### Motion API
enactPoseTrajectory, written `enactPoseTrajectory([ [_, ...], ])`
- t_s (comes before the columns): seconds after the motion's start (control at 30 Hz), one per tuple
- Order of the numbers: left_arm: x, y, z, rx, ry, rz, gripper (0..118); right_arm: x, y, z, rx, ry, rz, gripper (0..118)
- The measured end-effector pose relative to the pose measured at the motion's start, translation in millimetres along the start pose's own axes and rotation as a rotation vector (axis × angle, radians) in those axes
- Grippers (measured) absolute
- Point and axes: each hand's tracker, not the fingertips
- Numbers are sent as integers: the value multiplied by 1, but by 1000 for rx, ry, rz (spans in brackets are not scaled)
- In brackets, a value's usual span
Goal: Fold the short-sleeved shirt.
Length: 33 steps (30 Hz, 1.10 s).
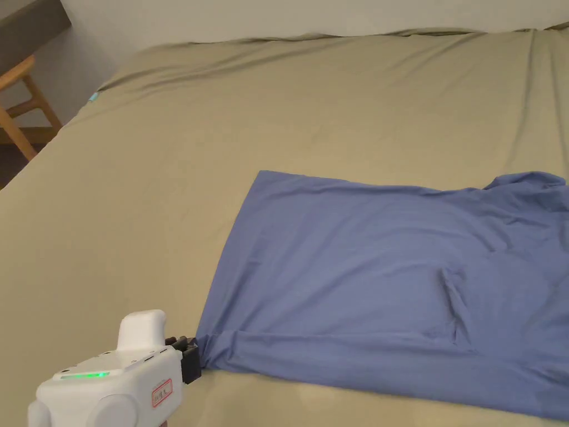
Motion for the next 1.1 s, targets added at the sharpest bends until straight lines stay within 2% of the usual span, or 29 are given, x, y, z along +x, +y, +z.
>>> enactPoseTrajectory([
  [0.03,1,3,-16,-12,48,-38,118,4,1,0,6,-7,3,2],
  [0.07,1,7,-35,-87,70,-62,117,-5,7,1,6,-4,0,2],
  [0.1,1,3,-49,-79,18,-58,117,-3,8,-1,12,-27,22,2],
  [0.17,2,6,-66,-121,-4,-24,117,4,7,-3,4,-36,-2,2],
  [0.3,11,5,-79,-127,59,-109,116,39,-3,-11,-35,-74,-65,2],
  [0.33,12,4,-77,-125,56,-94,102,44,-5,-16,-62,-85,-92,2],
  [0.37,7,5,-72,-118,39,-71,70,51,-7,-21,-97,-79,-113,2],
  [0.4,6,5,-66,-76,-71,57,37,59,-11,-27,-122,-79,-132,2],
  [0.43,3,5,-57,-16,-27,59,4,66,-14,-33,-136,-96,-150,2],
  [0.47,-2,7,-53,-20,-149,76,4,64,-13,-37,-160,-99,-162,2],
  [0.5,-4,8,-50,-45,-212,117,4,70,-14,-42,-180,-84,-172,3],
  [0.53,10,10,-30,-33,-211,148,4,75,-15,-46,-198,-108,-172,7],
  [0.57,9,12,-21,-18,-158,115,4,80,-15,-48,-187,-148,-172,23],
  [0.6,10,13,-14,-9,-178,122,4,94,-14,-51,-179,-152,-184,52],
  [0.63,11,15,-7,-7,-196,127,4,103,-13,-56,-186,-138,-211,104],
  [0.67,0,22,-9,2,-207,147,4,109,-14,-63,-214,-121,-235,118],
  [0.7,3,22,-8,-48,-350,286,4,112,-15,-71,-259,-106,-250,118],
  [0.8,-3,28,-9,-41,-341,280,4,118,-2,-78,-335,-85,-261,118],
  [0.83,-6,33,-9,-1,-253,194,4,118,-1,-82,-379,-75,-256,116],
  [0.87,-6,35,-11,-8,-251,193,4,113,-25,-90,-406,-83,-250,106],
  [0.9,-7,36,-12,-13,-252,199,4,110,-35,-93,-409,-94,-242,74],
  [0.93,-8,30,-15,-20,-253,216,4,108,-39,-94,-404,-103,-232,5],
  [0.97,-11,31,-15,0,-219,190,4,107,-42,-94,-408,-115,-222,6],
  [1.0,-13,31,-16,-5,-221,201,4,108,-44,-92,-392,-109,-259,5],
  [1.03,-14,32,-17,-11,-220,208,4,111,-42,-87,-355,-67,-333,5],
  [1.1,-19,29,-19,-16,-228,231,4,116,-37,-80,-317,13,-422,5],
])
